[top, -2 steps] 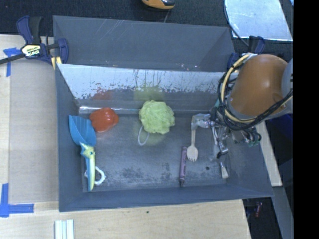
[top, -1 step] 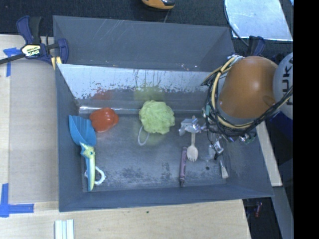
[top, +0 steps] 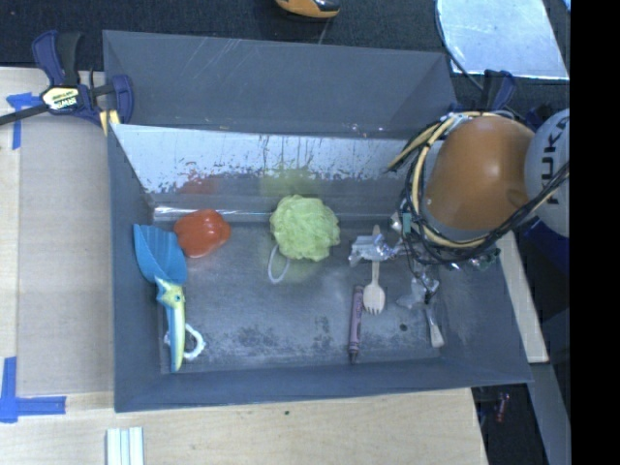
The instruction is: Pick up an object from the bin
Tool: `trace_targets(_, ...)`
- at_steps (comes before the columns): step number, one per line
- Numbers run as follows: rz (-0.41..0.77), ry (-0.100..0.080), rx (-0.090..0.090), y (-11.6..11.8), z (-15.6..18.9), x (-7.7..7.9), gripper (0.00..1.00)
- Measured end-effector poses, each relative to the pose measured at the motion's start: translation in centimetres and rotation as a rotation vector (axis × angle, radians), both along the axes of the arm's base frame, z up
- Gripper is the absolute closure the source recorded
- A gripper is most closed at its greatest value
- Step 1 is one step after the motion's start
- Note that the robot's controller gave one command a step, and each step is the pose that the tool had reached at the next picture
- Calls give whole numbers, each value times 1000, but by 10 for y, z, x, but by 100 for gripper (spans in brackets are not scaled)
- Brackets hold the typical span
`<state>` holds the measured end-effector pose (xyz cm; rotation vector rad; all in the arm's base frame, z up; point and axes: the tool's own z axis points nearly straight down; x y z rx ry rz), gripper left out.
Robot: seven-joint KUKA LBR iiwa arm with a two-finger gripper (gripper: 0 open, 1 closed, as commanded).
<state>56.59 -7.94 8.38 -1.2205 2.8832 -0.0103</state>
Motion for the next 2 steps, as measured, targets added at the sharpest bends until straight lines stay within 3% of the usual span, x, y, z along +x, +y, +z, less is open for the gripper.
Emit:
trace_targets(1,-26,0,4,41,-11,7,100)
trace_targets(2,-26,-1,4,41,-10,7,100)
